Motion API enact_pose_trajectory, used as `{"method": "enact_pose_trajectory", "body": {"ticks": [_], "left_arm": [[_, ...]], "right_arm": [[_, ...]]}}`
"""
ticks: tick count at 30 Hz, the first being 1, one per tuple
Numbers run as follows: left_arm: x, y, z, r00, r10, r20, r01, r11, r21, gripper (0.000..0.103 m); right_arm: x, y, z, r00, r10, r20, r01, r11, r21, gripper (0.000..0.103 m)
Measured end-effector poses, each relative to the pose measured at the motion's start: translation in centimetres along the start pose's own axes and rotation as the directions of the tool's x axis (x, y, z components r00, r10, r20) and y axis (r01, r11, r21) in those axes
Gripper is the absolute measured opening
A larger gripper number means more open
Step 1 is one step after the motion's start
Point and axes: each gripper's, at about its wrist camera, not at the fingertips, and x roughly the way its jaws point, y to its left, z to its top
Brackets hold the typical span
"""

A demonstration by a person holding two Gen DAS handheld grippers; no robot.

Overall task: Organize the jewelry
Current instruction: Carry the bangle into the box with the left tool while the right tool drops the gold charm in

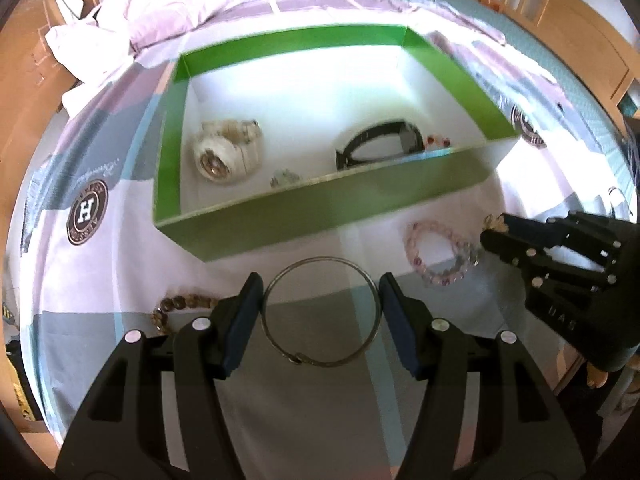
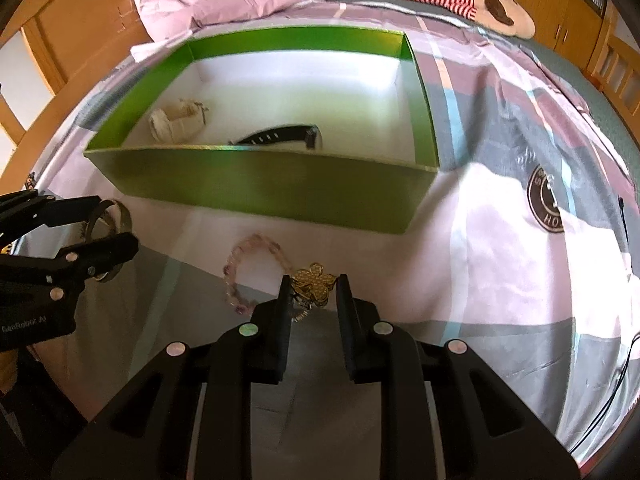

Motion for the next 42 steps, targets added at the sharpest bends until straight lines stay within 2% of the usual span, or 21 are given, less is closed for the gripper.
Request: {"method": "enact_pose_trajectory", "body": {"ticks": [4,9,13,15,20,26,27,28,29,30,31,34,38,40,42], "left_arm": [[-1.3,0.3,1.4,0.998,-0.019,0.060,0.020,1.000,-0.017,0.060],[-3.6,2.6,2.7,0.987,-0.038,0.158,0.053,0.994,-0.092,0.060],[-4.2,3.4,5.3,0.975,-0.019,0.220,0.044,0.993,-0.113,0.060],[-3.8,3.7,6.6,0.970,0.010,0.244,0.018,0.993,-0.114,0.060],[-0.1,4.3,8.8,0.985,0.000,0.172,0.024,0.990,-0.137,0.060],[3.1,3.6,10.0,0.992,-0.020,0.123,0.035,0.992,-0.118,0.060],[3.4,3.4,10.1,0.993,-0.020,0.116,0.034,0.993,-0.114,0.060],[3.7,3.2,10.1,0.994,-0.017,0.111,0.029,0.994,-0.109,0.061],[3.8,3.1,10.2,0.993,-0.015,0.113,0.027,0.994,-0.104,0.063],[3.8,3.0,10.2,0.994,-0.012,0.112,0.024,0.995,-0.101,0.070],[3.7,2.9,10.1,0.994,-0.010,0.112,0.021,0.995,-0.098,0.073],[2.4,2.8,9.8,0.991,-0.031,0.132,0.043,0.995,-0.089,0.075],[0.4,3.8,9.0,0.989,-0.004,0.151,0.022,0.993,-0.118,0.079],[-0.4,4.9,7.9,0.991,0.009,0.136,0.013,0.986,-0.164,0.082],[-0.9,6.4,6.4,0.994,0.065,0.087,-0.045,0.975,-0.219,0.083]], "right_arm": [[-1.3,0.6,0.8,0.999,0.025,0.042,-0.024,1.000,-0.015,0.022],[-3.3,0.8,2.2,0.991,0.060,0.120,-0.058,0.998,-0.017,0.022],[-4.4,0.3,5.4,0.981,0.063,0.185,-0.063,0.998,-0.006,0.022],[-4.2,-0.3,6.8,0.977,0.070,0.203,-0.076,0.997,0.022,0.022],[-1.0,-1.8,9.3,0.981,0.021,0.192,-0.035,0.997,0.070,0.022],[2.1,-2.4,9.2,0.990,-0.007,0.139,-0.006,0.996,0.090,0.022],[2.3,-2.4,9.2,0.990,-0.009,0.138,-0.003,0.996,0.088,0.024],[2.3,-2.5,9.2,0.990,-0.009,0.139,-0.004,0.996,0.090,0.037],[2.0,-2.7,9.2,0.989,-0.001,0.146,-0.013,0.995,0.101,0.046],[1.6,-2.9,9.1,0.987,0.012,0.159,-0.031,0.993,0.114,0.053],[1.3,-3.0,9.1,0.986,0.023,0.166,-0.043,0.992,0.121,0.053],[-0.1,-3.2,8.9,0.980,0.039,0.193,-0.063,0.991,0.122,0.053],[-1.8,-3.7,7.5,0.978,0.079,0.193,-0.108,0.984,0.145,0.056],[-2.5,-3.9,6.7,0.980,0.089,0.180,-0.117,0.981,0.155,0.061],[-2.9,-3.7,5.4,0.981,0.116,0.153,-0.138,0.980,0.145,0.063]]}}
